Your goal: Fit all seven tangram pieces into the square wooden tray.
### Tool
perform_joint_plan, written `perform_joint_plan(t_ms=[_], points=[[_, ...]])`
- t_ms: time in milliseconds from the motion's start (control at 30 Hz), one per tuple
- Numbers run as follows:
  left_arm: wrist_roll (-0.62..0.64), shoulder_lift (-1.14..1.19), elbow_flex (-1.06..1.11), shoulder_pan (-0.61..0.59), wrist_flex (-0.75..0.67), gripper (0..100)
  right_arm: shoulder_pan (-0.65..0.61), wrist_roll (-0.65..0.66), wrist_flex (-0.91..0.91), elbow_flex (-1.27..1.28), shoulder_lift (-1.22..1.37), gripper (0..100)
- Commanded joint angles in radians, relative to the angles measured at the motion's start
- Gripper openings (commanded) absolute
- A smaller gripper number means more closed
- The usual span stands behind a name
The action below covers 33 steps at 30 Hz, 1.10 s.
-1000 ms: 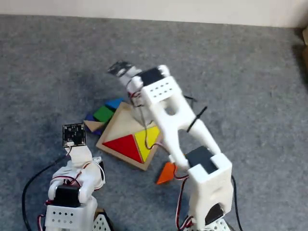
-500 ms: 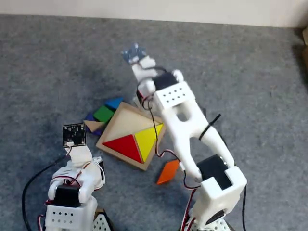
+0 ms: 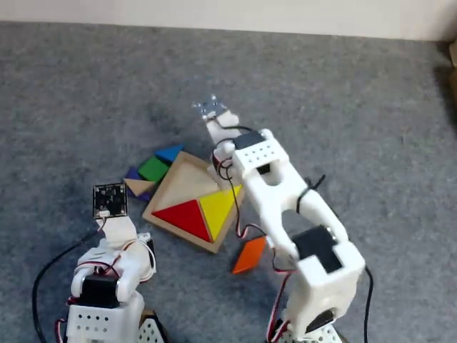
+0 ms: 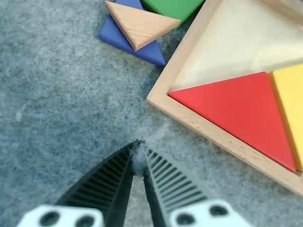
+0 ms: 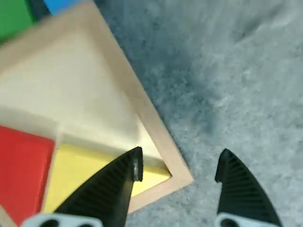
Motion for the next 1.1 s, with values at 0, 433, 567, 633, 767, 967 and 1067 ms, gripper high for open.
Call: perform_joint_plan(t_ms=[0, 433, 567, 633, 767, 967, 1067], points=[[-0.008, -0.004, 0.019, -0.007, 0.005, 1, 0.016, -0.092, -0.018, -0.096, 0.016, 24.8], [-0.006, -0.004, 0.019, -0.007, 0.005, 1, 0.051, -0.281, 0.211, -0.269, 0.174, 13.5], [-0.006, -0.004, 0.019, -0.007, 0.005, 1, 0.064, -0.276, 0.260, -0.354, 0.249, 9.4], [-0.006, -0.004, 0.019, -0.007, 0.005, 1, 0.087, -0.275, 0.295, -0.412, 0.288, 8.6], [-0.006, -0.004, 0.019, -0.007, 0.005, 1, 0.153, -0.193, 0.366, -0.550, 0.349, 7.9], [-0.006, -0.004, 0.019, -0.007, 0.005, 1, 0.214, 0.095, 0.392, -0.736, 0.420, 7.9], [-0.006, -0.004, 0.019, -0.007, 0.005, 1, 0.222, 0.275, 0.392, -0.792, 0.452, 7.9]])
